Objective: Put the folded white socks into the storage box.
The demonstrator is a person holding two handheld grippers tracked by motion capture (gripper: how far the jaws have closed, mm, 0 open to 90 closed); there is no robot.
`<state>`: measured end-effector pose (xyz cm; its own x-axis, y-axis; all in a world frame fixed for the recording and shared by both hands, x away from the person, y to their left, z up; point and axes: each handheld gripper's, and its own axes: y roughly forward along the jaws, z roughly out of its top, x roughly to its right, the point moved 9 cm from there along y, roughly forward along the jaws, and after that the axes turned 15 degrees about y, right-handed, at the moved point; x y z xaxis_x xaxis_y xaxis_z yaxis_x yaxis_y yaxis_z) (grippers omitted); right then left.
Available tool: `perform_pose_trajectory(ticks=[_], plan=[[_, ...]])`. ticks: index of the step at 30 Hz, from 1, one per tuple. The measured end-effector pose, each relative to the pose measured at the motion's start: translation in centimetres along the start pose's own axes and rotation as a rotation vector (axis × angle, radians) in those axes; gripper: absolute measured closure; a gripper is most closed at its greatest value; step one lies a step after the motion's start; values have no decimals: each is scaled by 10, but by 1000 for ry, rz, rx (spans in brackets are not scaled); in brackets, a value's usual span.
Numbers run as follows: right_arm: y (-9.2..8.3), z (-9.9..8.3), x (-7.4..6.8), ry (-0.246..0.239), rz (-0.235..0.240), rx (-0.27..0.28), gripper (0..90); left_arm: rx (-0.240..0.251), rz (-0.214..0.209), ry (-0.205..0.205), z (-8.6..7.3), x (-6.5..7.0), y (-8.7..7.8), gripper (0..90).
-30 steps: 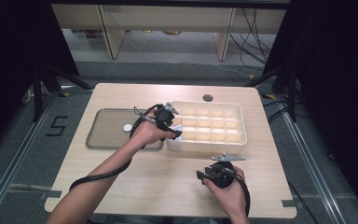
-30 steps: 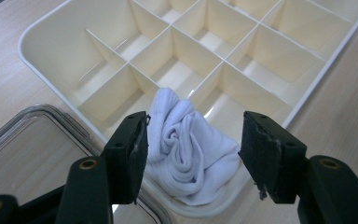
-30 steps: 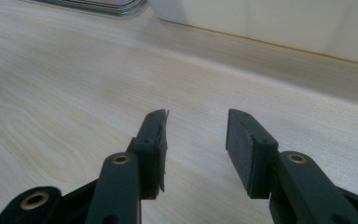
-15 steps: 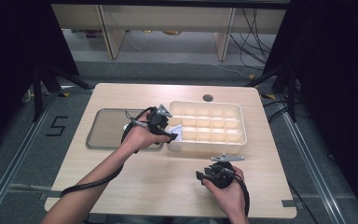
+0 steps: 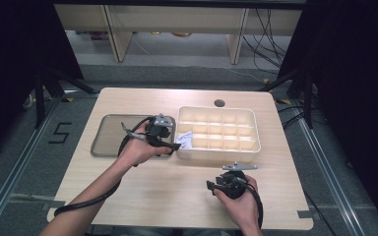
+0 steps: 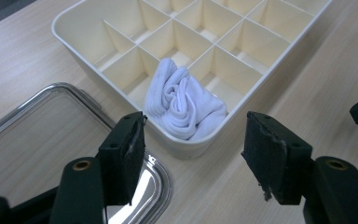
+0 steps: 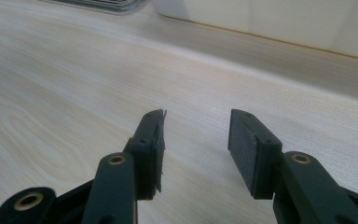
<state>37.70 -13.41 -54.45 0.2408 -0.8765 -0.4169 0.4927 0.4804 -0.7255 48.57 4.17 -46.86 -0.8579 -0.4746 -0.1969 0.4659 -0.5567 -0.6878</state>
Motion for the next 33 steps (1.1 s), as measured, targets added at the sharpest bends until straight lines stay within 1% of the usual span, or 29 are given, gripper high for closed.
perform_pose_trajectory(ticks=[1,2,5,6,7,8,9,13,14,15,16,18,19,20,21,22,25,27,28,29,30,32,33], plan=[[-1,-3,-4,50,2,-17,560,8,3,-1,0,0,-2,379],[0,-1,0,4,-5,-4,559,15,7,-2,-1,1,-5,380],[-1,0,0,5,-3,4,559,29,19,1,-4,2,-12,380],[0,1,0,-10,6,9,558,33,21,-2,-6,3,-14,381],[-1,1,1,-7,-8,7,558,35,22,0,-7,3,-15,380],[-1,1,1,-8,-8,7,558,38,25,0,-9,4,-17,380],[0,0,0,-1,-1,3,558,43,19,-1,-12,5,-18,381],[0,0,1,-7,-4,2,556,48,24,-8,-18,6,-24,380],[1,0,1,-15,9,3,554,56,24,-18,-19,5,-26,378],[1,0,0,-9,8,5,554,67,26,-29,-20,5,-27,377],[1,0,1,-12,4,7,554,67,38,-31,-21,4,-29,377],[1,0,0,-9,6,7,553,65,45,-35,-26,3,-31,377],[1,0,0,-8,6,7,552,73,40,-46,-29,3,-31,377],[1,0,0,-14,18,12,552,73,39,-49,-31,3,-32,377],[1,0,0,-13,14,12,552,78,50,-64,-34,3,-33,378],[1,0,0,-13,18,12,552,84,52,-64,-36,3,-33,381],[1,0,1,-12,6,6,551,99,54,-74,-41,5,-35,382],[1,-1,1,-7,4,4,550,106,67,-72,-45,6,-36,385],[0,-2,0,13,-12,-7,549,110,71,-70,-46,6,-36,386],[0,-2,0,12,-12,-7,548,112,81,-71,-47,6,-37,386],[0,-2,0,12,-14,-7,548,117,75,-72,-49,6,-38,386],[1,-1,1,-8,-7,7,548,126,80,-78,-52,6,-39,387],[2,-2,1,6,-7,0,548,128,84,-79,-54,6,-40,387]])
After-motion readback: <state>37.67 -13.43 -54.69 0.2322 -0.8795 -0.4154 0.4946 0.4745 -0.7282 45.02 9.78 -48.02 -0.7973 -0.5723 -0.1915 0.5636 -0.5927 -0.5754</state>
